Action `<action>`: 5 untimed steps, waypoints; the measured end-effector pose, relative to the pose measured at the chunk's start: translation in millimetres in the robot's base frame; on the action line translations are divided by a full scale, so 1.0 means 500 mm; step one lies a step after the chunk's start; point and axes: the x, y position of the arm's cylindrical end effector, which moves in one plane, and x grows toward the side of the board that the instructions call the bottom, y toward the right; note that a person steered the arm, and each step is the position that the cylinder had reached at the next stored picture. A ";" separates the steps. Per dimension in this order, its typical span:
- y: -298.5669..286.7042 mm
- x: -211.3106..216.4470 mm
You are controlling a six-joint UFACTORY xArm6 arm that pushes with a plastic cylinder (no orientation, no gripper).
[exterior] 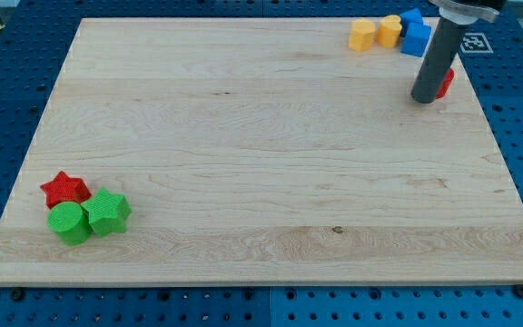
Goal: Slide the red circle closer to the yellow heart
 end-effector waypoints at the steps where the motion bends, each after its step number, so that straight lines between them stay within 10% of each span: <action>1: 0.041 0.021; 5: 0.041 -0.070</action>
